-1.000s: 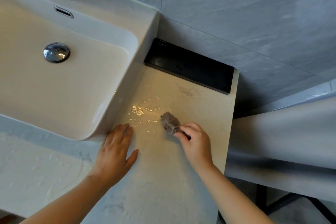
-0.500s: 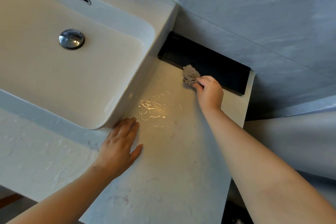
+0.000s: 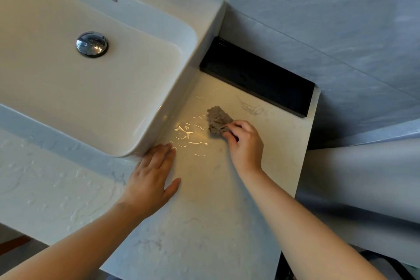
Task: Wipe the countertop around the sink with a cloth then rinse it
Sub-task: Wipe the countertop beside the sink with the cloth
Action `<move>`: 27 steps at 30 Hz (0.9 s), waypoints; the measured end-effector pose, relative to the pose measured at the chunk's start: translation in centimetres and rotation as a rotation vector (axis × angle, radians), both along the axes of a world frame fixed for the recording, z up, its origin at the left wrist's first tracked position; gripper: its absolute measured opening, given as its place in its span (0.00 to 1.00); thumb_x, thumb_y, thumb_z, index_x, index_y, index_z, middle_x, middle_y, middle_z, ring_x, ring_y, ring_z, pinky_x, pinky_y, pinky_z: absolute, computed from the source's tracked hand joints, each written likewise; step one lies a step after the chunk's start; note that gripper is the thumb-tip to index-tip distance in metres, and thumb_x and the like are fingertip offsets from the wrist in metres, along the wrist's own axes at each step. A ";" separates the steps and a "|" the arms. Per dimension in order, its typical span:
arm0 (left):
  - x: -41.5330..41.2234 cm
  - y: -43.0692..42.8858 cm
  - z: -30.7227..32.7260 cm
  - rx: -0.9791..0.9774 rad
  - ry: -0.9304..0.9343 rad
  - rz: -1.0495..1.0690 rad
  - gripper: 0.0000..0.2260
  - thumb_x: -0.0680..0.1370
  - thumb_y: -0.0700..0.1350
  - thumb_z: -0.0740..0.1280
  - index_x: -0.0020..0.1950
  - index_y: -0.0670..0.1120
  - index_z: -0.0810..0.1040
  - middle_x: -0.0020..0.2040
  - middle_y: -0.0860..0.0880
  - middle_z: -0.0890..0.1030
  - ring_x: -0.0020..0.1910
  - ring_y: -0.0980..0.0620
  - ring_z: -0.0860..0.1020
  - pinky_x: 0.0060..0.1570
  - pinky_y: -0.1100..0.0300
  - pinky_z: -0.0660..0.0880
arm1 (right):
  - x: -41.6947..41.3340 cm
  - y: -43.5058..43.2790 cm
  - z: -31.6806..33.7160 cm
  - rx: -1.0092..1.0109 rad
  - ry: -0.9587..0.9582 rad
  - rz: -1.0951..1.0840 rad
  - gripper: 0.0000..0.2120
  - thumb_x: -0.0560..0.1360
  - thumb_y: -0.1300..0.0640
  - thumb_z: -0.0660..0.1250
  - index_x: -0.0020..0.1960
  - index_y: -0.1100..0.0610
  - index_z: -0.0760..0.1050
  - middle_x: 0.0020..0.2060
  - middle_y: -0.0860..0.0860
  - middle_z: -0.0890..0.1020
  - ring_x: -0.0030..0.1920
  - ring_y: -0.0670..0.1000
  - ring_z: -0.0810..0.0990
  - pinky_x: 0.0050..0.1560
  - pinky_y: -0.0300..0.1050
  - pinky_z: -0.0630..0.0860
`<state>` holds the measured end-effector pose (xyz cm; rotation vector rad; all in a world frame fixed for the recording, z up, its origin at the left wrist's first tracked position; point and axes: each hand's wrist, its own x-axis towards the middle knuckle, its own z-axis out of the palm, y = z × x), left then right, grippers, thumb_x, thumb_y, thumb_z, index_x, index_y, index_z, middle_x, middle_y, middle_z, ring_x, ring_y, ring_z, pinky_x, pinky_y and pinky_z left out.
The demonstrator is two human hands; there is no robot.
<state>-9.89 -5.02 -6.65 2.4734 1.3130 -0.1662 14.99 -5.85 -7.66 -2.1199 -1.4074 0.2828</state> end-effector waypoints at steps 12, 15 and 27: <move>-1.5 -0.7 1.2 -0.018 -0.073 -0.021 0.31 0.76 0.62 0.53 0.71 0.43 0.68 0.67 0.44 0.73 0.65 0.44 0.72 0.58 0.49 0.73 | -2.0 -2.8 3.2 -0.156 0.316 0.081 0.05 0.70 0.58 0.74 0.46 0.56 0.84 0.40 0.47 0.80 0.41 0.48 0.78 0.41 0.40 0.74; -2.3 -1.2 1.4 0.005 -0.096 -0.034 0.29 0.77 0.61 0.54 0.69 0.42 0.71 0.64 0.44 0.76 0.64 0.44 0.73 0.60 0.50 0.72 | 0.4 0.8 4.2 -0.100 0.151 0.044 0.09 0.73 0.55 0.71 0.51 0.56 0.83 0.44 0.48 0.80 0.42 0.45 0.74 0.37 0.26 0.66; -5.7 -2.0 0.9 0.054 -0.056 0.003 0.28 0.76 0.59 0.55 0.66 0.41 0.75 0.62 0.43 0.78 0.61 0.42 0.76 0.60 0.49 0.72 | 1.6 9.7 0.9 -0.078 -0.094 -0.015 0.12 0.75 0.56 0.67 0.56 0.56 0.81 0.52 0.51 0.81 0.52 0.52 0.78 0.44 0.37 0.66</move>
